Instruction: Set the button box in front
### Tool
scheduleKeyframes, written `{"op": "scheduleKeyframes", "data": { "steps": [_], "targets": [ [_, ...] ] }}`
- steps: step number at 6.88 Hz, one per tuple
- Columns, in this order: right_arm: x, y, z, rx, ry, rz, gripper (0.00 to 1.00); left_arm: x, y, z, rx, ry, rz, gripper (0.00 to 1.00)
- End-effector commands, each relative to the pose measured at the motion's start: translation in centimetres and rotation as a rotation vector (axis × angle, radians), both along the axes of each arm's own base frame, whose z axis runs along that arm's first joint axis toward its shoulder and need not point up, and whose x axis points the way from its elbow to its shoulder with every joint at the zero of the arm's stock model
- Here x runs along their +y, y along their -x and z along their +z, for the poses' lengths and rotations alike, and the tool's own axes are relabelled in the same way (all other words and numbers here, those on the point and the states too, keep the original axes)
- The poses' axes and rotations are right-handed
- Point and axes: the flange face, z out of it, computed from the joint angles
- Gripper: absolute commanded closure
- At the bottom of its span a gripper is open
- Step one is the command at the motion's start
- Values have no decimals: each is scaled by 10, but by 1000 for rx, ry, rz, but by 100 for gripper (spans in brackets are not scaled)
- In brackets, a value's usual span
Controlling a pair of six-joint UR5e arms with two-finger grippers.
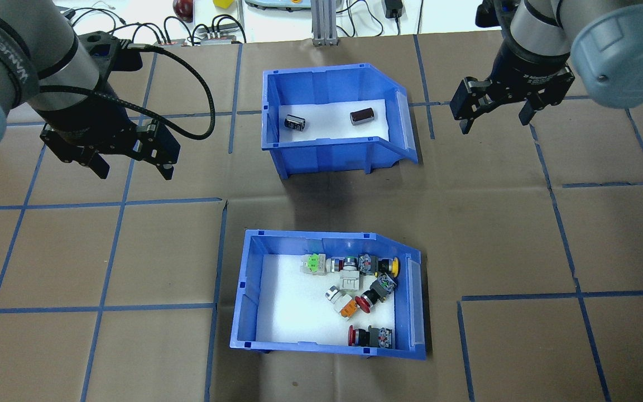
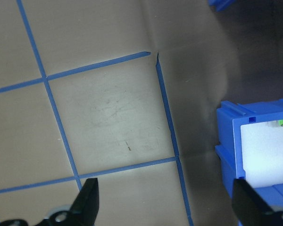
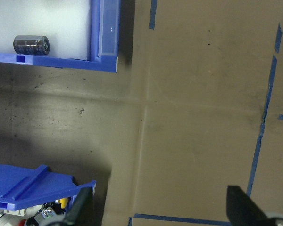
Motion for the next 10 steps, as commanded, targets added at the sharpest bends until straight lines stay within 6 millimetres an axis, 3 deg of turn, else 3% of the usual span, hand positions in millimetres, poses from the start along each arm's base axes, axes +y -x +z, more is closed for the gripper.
{"op": "scheduleKeyframes", "data": {
  "steps": [1,3,4,6,8,9,10],
  "targets": [
    [-31,-43,-10,3,2,239,0,6,0,-7,-21,-18,171,0],
    [-69,-102,-33,15,-12,510,0,13,11,-18,-17,-14,446,0],
    [-85,-128,-35,19,-1,636,0,33,24,-28,-13,-22,578,1],
    [-91,-194,-37,40,13,937,0,92,48,-50,-31,-49,920,1],
    [-91,-238,-51,43,10,1218,0,141,59,-67,-24,-82,1204,5],
    [-90,-257,-64,29,-2,1331,0,164,78,-85,-49,-119,1264,1],
    [-88,-262,-78,7,-28,1378,0,172,103,-98,-15,-98,1337,1]
  ]
}}
